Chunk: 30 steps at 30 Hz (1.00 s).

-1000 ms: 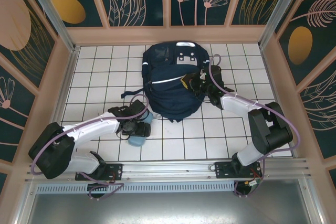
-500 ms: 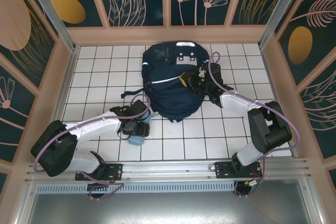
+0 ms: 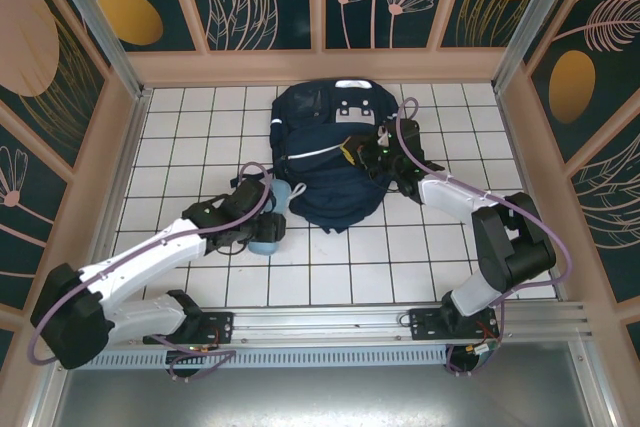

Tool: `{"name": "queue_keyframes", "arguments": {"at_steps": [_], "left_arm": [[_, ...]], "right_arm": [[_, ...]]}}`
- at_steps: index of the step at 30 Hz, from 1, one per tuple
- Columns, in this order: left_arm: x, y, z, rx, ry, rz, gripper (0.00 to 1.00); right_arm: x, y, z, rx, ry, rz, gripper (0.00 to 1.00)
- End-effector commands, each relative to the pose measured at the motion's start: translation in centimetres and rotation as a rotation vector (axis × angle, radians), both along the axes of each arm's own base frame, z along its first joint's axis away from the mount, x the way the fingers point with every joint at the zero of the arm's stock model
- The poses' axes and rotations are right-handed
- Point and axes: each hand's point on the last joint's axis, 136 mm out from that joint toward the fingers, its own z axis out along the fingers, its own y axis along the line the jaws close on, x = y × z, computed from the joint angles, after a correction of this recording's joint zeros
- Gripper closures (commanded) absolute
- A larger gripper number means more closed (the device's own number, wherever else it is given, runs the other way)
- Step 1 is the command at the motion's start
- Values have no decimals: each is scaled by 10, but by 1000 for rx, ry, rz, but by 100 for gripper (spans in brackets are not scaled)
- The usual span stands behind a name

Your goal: Pack books, pencil case, and school supplies into a backpack

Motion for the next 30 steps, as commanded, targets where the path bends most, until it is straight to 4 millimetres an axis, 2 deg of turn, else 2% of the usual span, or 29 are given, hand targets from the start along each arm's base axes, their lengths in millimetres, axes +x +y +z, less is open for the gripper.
{"name": "queue_keyframes", "arguments": {"at_steps": [1, 6, 10, 11, 13, 17, 25, 30], "left_arm": [[7, -20, 30, -101, -71, -60, 67], [14, -60, 48, -200, -60, -167, 69], [24, -82, 39, -180, -16, -209, 69], [28, -87, 44, -185, -22, -216, 69], [31, -95, 40, -181, -11, -246, 70], [39, -107, 31, -143, 26, -281, 68], [65, -118, 13, -65, 78, -221, 67], [88, -117, 17, -65, 53, -132, 63]], "right_arm": [[6, 17, 39, 49, -113, 47, 100], [5, 26, 57, 60, -147, 73, 100], [0, 36, 70, 66, -180, 106, 100], [-1, 38, 70, 66, -182, 112, 100], [-5, 41, 73, 68, -191, 126, 100], [-10, 43, 77, 69, -200, 141, 100], [-19, 41, 87, 62, -224, 145, 100], [-25, 34, 88, 52, -228, 131, 100]]}}
